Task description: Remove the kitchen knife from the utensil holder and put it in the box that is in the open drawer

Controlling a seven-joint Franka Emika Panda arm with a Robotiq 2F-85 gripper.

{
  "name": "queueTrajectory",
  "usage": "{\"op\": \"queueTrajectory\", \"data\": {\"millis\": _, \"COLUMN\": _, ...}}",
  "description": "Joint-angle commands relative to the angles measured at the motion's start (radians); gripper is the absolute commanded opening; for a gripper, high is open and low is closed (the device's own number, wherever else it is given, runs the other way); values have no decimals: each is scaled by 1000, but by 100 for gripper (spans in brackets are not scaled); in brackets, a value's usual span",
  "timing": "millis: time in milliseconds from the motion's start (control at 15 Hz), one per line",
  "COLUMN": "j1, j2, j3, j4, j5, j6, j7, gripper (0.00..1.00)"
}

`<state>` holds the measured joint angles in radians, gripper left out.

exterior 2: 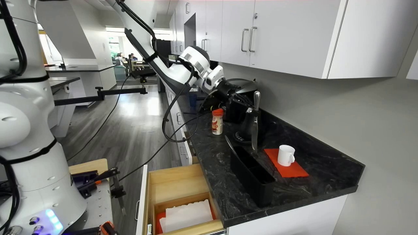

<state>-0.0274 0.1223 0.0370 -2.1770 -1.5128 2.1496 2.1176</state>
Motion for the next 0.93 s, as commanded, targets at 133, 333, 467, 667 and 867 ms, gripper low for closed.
{"op": "queueTrajectory", "data": {"millis": 133, "j1": 30, "j2": -7, "j3": 3, "j4": 30, "j5": 169, "j6": -149, "j7": -252, "gripper": 7}}
{"op": "queueTrajectory", "data": {"millis": 333, "j1": 31, "j2": 3, "j3": 5, "j4": 11, "j5": 294, "j6": -159, "j7": -299, "gripper": 7}}
{"op": "queueTrajectory", "data": {"millis": 467, "j1": 32, "j2": 12, "j3": 6, "j4": -6, "j5": 385, "j6": -166, "j7": -323, "gripper": 7}}
{"op": "queueTrajectory", "data": {"millis": 667, "j1": 38, "j2": 25, "j3": 5, "j4": -45, "j5": 487, "j6": -170, "j7": -338, "gripper": 7}}
{"op": "queueTrajectory", "data": {"millis": 867, "j1": 41, "j2": 43, "j3": 3, "j4": -82, "j5": 522, "j6": -128, "j7": -345, "gripper": 7}}
